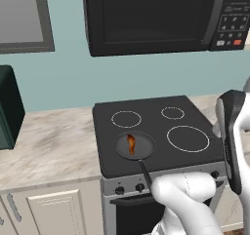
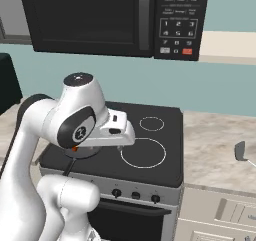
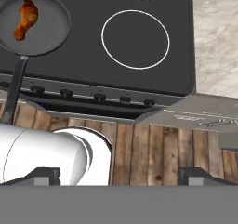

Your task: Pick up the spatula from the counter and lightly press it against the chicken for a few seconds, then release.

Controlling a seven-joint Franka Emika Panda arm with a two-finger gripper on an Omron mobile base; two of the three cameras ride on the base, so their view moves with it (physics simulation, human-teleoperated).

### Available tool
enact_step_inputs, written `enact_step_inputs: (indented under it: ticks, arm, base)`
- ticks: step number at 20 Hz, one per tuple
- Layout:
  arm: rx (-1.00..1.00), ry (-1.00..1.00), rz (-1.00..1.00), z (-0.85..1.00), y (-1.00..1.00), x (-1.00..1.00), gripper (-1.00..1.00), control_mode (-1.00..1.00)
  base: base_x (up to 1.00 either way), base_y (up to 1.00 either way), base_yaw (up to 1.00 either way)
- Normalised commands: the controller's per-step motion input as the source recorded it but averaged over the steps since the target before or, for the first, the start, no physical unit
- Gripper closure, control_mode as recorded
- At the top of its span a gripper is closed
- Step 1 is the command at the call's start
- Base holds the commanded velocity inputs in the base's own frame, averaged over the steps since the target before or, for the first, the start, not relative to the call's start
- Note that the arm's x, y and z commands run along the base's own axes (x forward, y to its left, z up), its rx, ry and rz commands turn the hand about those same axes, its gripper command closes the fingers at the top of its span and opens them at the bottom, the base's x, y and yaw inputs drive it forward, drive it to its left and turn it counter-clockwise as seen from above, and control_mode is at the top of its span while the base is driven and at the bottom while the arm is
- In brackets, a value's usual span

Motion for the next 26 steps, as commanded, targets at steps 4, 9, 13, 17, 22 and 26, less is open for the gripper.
enact_step_inputs:
  ticks: [4,9,13,17,22,26]
  arm:
    - [0.07,-0.04,0.0,0.24,0.0,-0.13,-1.0,-1.0]
    - [0.02,-0.1,0.0,0.19,0.0,-0.26,-1.0,-1.0]
    - [0.0,-0.08,0.0,0.14,0.0,-0.24,-1.0,-1.0]
    - [0.0,-0.07,0.0,0.11,0.0,-0.24,-1.0,-1.0]
    - [0.0,-0.02,0.0,0.05,0.0,-0.25,-1.0,-1.0]
    - [0.0,0.0,0.0,0.0,-0.02,-0.23,-1.0,-1.0]
  base:
    - [0.0,0.0,0.0]
    - [0.0,0.0,0.0]
    - [0.0,0.0,0.0]
    - [0.0,0.0,0.0]
    - [0.0,0.0,0.0]
    - [0.0,0.0,0.0]
